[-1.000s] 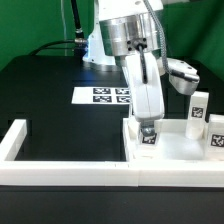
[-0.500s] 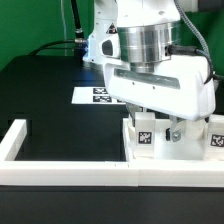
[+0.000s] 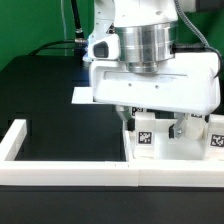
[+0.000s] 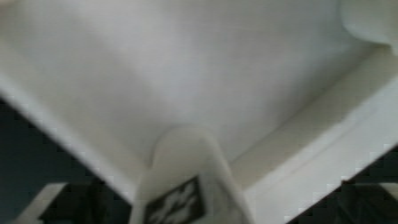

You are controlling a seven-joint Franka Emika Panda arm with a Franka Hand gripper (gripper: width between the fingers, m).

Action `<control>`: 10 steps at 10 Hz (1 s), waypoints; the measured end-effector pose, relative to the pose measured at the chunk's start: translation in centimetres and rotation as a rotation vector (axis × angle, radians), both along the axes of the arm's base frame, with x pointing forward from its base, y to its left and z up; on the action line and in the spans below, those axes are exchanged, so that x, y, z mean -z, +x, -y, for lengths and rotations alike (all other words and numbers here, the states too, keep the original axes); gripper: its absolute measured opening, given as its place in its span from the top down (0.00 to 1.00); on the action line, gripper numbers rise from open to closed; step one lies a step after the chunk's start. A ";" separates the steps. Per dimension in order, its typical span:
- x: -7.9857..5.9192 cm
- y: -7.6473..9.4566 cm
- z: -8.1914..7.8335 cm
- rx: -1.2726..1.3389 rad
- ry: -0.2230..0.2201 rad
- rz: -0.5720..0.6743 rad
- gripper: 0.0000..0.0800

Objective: Assemble square table

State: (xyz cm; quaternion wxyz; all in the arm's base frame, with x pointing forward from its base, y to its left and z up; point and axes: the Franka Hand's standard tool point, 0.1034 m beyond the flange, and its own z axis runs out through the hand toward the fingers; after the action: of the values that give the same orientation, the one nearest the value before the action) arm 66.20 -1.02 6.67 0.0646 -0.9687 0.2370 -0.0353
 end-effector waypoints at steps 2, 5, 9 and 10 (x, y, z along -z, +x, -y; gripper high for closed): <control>-0.4 0.2 0.5 -0.155 -0.046 0.021 0.19; -0.3 0.2 0.6 -0.091 -0.040 0.014 0.51; -0.3 0.3 0.4 0.225 -0.005 -0.013 0.64; -0.3 0.4 0.3 0.381 0.011 -0.021 0.64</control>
Offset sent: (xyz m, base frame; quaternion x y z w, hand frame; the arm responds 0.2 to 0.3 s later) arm 0.0000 0.0000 0.0000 0.0000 0.0000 0.0000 1.0000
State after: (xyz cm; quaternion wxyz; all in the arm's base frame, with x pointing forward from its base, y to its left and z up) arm 66.60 -1.31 7.00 0.0595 -0.9062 0.4172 -0.0358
